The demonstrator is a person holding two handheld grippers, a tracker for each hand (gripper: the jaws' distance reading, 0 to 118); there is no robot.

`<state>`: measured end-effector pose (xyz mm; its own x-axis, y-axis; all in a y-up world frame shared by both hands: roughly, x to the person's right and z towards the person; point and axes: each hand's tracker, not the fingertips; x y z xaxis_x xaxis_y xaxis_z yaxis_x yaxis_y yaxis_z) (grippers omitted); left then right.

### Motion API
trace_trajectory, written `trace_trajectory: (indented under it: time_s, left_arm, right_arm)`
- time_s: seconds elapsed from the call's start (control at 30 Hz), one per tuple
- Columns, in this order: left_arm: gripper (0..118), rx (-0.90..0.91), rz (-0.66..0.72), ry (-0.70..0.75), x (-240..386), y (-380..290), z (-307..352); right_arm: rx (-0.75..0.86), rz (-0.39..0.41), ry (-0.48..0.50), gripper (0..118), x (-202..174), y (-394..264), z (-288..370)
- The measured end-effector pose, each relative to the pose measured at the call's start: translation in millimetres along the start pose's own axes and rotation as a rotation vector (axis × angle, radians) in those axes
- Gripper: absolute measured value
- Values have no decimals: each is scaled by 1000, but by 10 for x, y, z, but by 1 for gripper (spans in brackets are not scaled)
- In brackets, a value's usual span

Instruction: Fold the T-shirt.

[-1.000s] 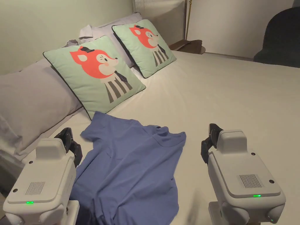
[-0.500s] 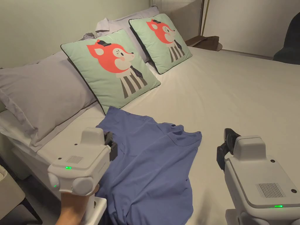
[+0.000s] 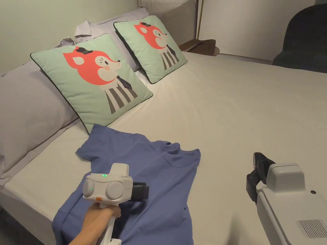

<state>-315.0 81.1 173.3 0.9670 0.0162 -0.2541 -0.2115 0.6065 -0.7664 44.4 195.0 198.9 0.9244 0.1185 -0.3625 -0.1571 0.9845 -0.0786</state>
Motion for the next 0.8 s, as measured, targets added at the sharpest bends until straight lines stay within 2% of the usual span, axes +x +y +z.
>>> trace_trajectory:
  time_s: [0.03,0.07,0.13,0.17,0.2,0.23,0.27,0.37,0.53,0.67,0.8]
  left_arm:
    - [80,-10,-7,6,10,-25,-11]
    - [75,-20,-18,11,29,-53,-13]
    - [74,40,-11,-9,59,-109,102]
    - [66,56,-20,7,65,-99,123]
    - [46,72,-44,21,74,-108,151]
    - [15,85,-56,18,71,-120,176]
    - [1,88,-39,-39,60,-122,208]
    - [1,140,10,-30,137,-110,445]
    - [1,211,-32,-38,223,50,781]
    - [1,294,-22,-147,316,204,1110]
    - [1,399,-97,-226,697,415,1546]
  right_arm:
    - [-2,2,-5,0,22,-4,5]
    - [-2,3,-10,0,43,-10,13]
    - [-6,0,-18,0,83,-19,30]
    - [-7,-4,-25,0,103,-24,47]
    - [-7,-11,-30,0,128,-28,68]
    - [-6,-17,-32,0,153,-30,93]
    - [-5,-20,-36,0,174,-28,114]
    - [0,-30,-48,0,254,-20,207]
    - [21,-42,-71,0,406,10,340]
    - [49,-55,-95,0,563,68,484]
    - [66,-63,-124,0,744,101,633]
